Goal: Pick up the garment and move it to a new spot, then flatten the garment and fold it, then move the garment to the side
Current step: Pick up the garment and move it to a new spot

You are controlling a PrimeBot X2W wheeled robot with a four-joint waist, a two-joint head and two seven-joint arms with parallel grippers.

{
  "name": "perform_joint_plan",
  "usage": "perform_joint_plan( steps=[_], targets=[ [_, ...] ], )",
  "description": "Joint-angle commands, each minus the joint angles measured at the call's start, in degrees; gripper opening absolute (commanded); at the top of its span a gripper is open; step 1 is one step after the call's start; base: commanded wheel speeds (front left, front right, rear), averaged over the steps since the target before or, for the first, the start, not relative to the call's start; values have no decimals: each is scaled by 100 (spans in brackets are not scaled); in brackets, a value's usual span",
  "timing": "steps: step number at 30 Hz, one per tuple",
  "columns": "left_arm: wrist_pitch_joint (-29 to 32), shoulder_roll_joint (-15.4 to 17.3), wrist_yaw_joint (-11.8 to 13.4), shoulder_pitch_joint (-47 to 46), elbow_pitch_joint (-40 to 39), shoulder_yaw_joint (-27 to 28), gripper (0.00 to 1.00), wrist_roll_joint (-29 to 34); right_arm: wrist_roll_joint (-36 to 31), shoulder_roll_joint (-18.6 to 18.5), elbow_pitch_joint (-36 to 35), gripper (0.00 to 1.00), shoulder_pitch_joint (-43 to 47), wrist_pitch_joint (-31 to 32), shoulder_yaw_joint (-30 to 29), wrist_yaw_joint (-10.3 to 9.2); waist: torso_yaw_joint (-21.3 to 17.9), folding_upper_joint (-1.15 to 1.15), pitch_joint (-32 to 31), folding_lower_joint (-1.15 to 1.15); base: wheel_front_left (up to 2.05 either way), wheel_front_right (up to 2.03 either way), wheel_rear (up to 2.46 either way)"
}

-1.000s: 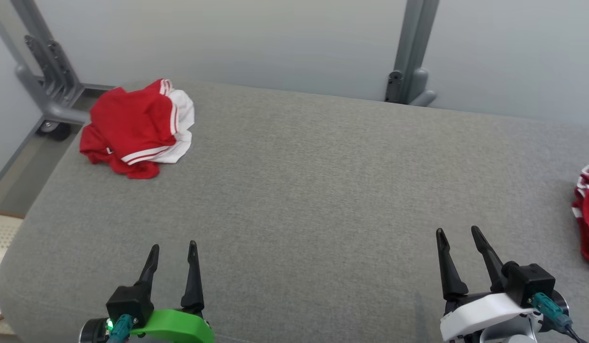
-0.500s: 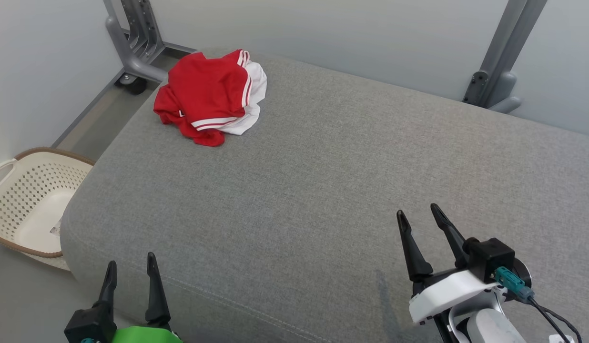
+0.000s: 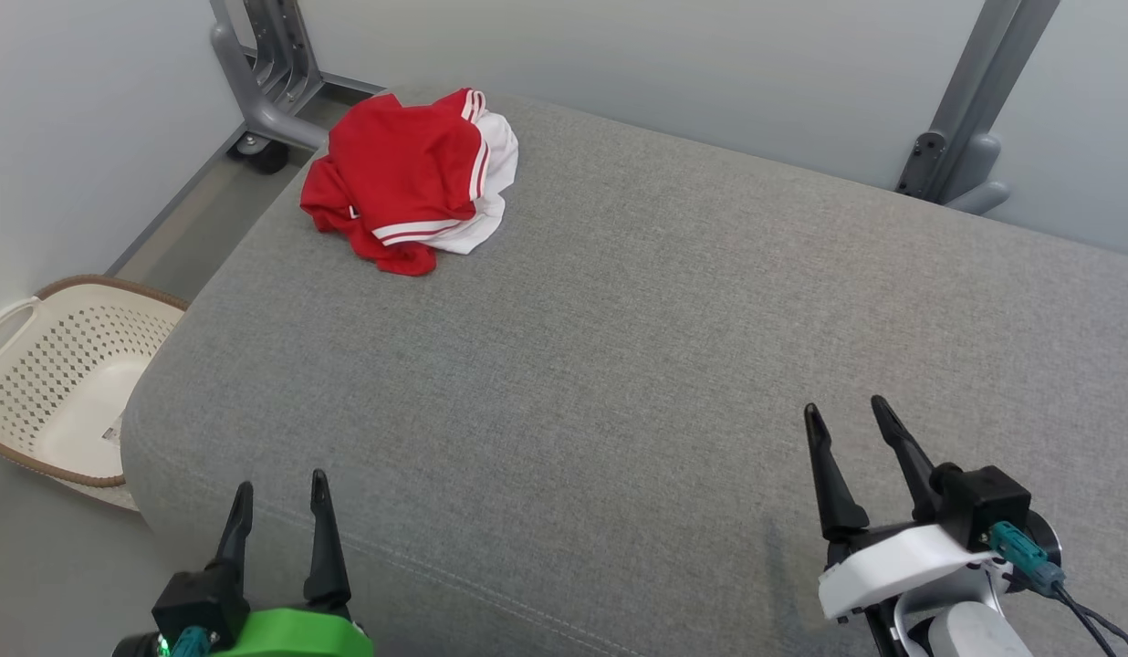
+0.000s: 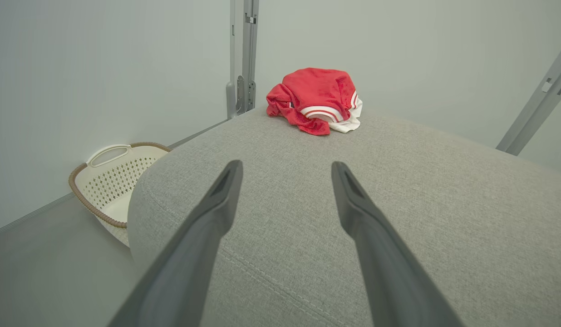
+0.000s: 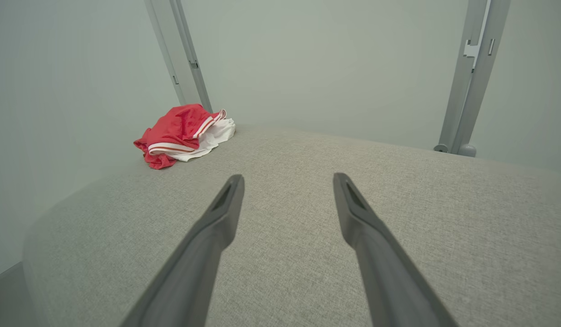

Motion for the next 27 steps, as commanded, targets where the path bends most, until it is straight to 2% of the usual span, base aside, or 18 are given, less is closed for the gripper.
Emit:
perform_joint_plan(
  steps=[1, 4, 9, 18, 19, 27],
  targets=[
    [-14, 1, -46, -180, 24, -25, 100, 51, -24, -22, -68, 100, 97, -25, -69, -5, 3, 0, 7, 0, 0, 0, 0],
    [-14, 67, -175, -467, 150, -72, 100, 150, -77, -23, -275, 100, 247, -23, -263, -5, -1, 0, 36, 0, 0, 0, 0],
    [-14, 242, -266, -1196, 186, 158, 100, 142, -303, -32, -642, 100, 132, -4, -288, -5, -538, 0, 495, 0, 0, 0, 0],
    [100, 1084, -573, -3086, 595, 556, 100, 143, -674, -26, -1186, 100, -264, 155, -405, -5, -1640, 0, 1517, 0, 0, 0, 0],
    [196, 1243, -612, -3493, 806, 554, 100, 175, -716, -27, -1282, 100, -340, 136, -488, -5, -1833, 0, 1731, 0, 0, 0, 0],
    [752, 1800, -708, -4995, 2117, 723, 100, -38, -931, -18, -1700, 100, -698, 157, -625, -5, -2543, 0, 2689, 0, 0, 0, 0]
  ],
)
